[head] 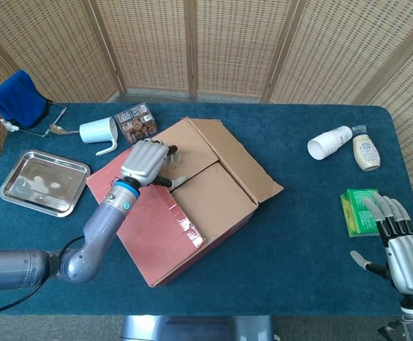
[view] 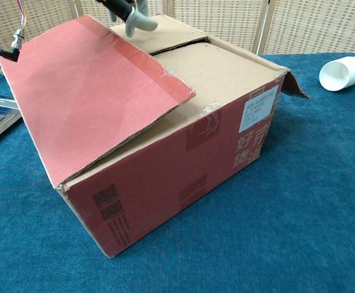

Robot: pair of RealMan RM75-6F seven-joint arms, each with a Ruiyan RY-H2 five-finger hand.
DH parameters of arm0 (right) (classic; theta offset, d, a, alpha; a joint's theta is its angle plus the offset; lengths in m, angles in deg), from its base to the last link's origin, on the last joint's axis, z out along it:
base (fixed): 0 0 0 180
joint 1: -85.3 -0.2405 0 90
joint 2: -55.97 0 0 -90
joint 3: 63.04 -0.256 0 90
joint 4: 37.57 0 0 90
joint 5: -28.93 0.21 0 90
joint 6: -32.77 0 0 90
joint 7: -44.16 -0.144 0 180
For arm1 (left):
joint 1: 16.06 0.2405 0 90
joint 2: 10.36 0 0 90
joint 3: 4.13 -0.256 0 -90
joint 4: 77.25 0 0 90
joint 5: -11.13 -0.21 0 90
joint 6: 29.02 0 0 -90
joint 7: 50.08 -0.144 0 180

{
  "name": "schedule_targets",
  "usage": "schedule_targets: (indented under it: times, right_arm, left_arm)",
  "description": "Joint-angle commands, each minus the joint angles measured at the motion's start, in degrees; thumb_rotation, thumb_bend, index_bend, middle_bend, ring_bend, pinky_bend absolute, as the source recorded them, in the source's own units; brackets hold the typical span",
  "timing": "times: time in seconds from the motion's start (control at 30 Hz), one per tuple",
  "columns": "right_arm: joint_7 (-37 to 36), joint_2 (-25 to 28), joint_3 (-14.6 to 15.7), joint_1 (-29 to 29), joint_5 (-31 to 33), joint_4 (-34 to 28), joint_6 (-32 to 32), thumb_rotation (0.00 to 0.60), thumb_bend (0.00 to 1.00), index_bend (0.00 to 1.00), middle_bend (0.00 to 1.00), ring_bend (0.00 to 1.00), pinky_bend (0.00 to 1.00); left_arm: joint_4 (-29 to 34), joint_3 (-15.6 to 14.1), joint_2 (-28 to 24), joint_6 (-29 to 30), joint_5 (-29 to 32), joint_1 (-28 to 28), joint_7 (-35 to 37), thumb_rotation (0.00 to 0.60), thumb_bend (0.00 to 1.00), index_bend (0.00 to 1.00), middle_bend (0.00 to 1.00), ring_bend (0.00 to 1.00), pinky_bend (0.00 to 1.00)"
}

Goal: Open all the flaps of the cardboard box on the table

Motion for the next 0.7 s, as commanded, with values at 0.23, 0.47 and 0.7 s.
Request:
schedule_targets:
  times: [0.23, 0.47, 0.7]
  right_arm:
    - [-0.83, -0.04, -0.20, 0.06, -0.24, 0.19, -0.43, 0.600, 0.10, 0.00, 0.00, 0.00, 0.00]
    - [-0.98, -0.19, -0.28, 0.05, -0.46, 0.31, -0.54, 0.600, 0.10, 0.00, 0.00, 0.00, 0.00]
    - [-0.24, -0.44, -0.17, 0.01, -0.91, 0.17, -0.48, 0.600, 0.10, 0.00, 0.00, 0.00, 0.00]
  left_arm:
    - [2.13, 0.01, -1.42, -0.50, 1.80, -0.69, -1.47, 0.369, 0.00, 0.46, 0.64, 0.50, 0.50]
    - [6.38, 0.40, -6.33, -1.47, 6.15, -1.56, -3.17, 0.374, 0.00, 0.48, 0.72, 0.58, 0.52]
    - [10.68, 1.01, -12.40, -3.94, 8.85, -1.50, -2.08, 0.381, 0.00, 0.49, 0.74, 0.61, 0.52]
